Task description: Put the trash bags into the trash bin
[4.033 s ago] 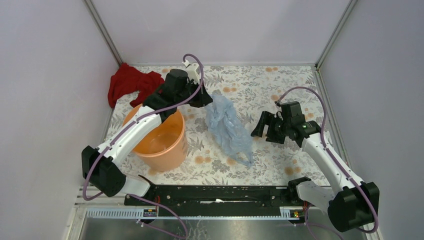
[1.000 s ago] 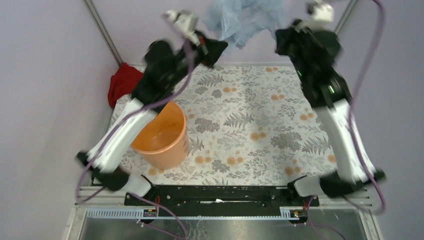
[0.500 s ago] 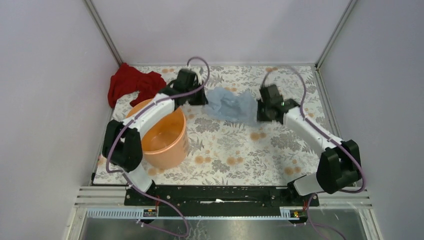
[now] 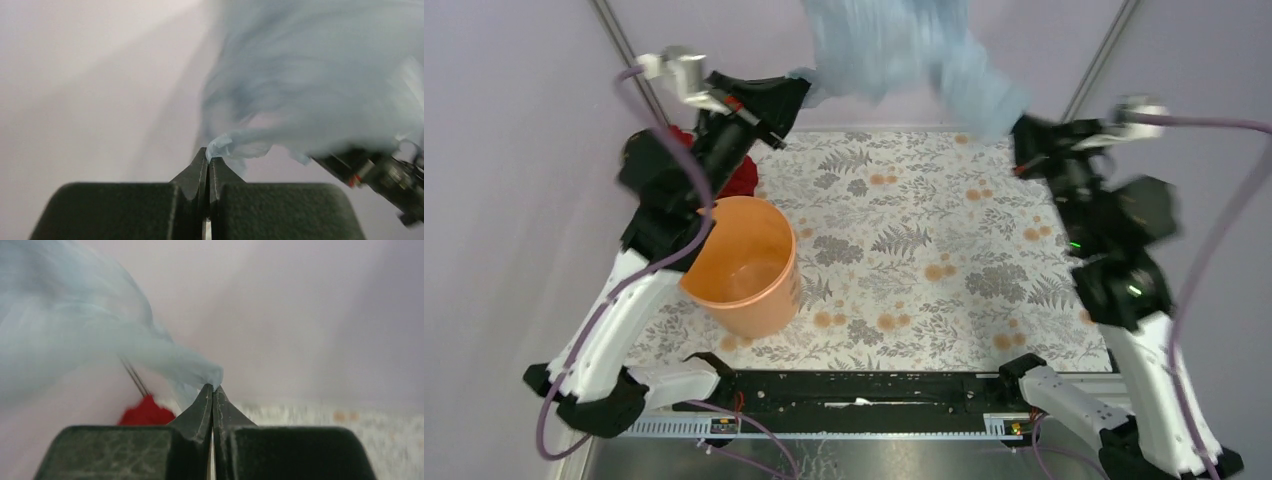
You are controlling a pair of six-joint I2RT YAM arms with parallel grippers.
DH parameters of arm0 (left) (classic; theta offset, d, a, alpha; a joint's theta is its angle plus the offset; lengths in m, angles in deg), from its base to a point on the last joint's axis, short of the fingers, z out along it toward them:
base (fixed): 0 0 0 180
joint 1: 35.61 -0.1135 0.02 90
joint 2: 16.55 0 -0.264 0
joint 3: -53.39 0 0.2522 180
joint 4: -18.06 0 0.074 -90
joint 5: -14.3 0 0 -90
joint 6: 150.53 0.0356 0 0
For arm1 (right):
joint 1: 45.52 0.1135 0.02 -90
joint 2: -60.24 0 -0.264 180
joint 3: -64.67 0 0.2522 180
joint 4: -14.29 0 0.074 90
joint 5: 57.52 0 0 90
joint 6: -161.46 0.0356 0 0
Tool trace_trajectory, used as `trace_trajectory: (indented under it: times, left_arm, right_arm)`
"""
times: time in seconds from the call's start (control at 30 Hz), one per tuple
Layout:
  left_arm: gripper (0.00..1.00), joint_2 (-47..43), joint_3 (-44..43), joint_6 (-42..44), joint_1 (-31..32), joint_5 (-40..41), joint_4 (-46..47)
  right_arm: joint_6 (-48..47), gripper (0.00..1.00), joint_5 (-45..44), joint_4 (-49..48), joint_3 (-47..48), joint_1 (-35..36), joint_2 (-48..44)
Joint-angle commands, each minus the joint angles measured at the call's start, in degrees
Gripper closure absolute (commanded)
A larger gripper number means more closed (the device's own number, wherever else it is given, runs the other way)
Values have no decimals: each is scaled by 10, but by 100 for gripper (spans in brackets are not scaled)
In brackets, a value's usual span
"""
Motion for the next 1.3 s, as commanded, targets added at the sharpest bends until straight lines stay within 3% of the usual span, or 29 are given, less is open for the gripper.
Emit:
trace_trajectory:
  times: [0.0, 0.1, 0.2, 0.27, 0.43, 0.53, 0.6, 0.67, 0.77, 0.87, 1.0, 1.1, 1.27]
  left_arm:
    - [100, 201, 78, -42, -70, 84, -244]
    - [100, 202, 141, -59, -79, 49, -227]
    - [100, 155, 171, -62, -79, 21, -158]
    - [100, 164, 95, -50, -79, 15, -183]
    - [100, 233, -270, -45, -78, -81, -245]
    - [100, 206, -299, -63, -77, -123, -160]
    - [100, 152, -200, -58, -76, -103, -83]
    - [100, 103, -67, -58, -76, -34, -37]
    - [100, 141, 63, -59, -81, 37, -108]
    - [100, 226, 115, -85, -92, -4, -205]
    - [100, 175, 237, -88, -56, -19, -93]
    - [100, 165, 190, -67, -45, -9, -123]
    - [100, 183, -8, -45, -44, -44, -174]
  right_arm:
    - [55, 100, -31, 100, -238, 0, 152]
    - [101, 100, 26, 108, -315, 0, 183]
    - [95, 100, -7, 95, -308, 0, 149]
    - [63, 100, -38, 133, -204, 0, 158]
    - [-1, 100, -76, 268, 205, 0, 249]
    - [-15, 100, -50, 255, 329, 0, 246]
    - [-25, 100, -26, 187, 258, 0, 204]
    - [-29, 100, -18, 98, 114, 0, 148]
    - [7, 100, -36, 40, -93, 0, 115]
    - [72, 100, 10, 73, -229, 0, 171]
    - [116, 100, 66, 61, -341, 0, 179]
    - [94, 100, 32, 73, -323, 0, 151]
    - [21, 100, -37, 190, -72, 0, 182]
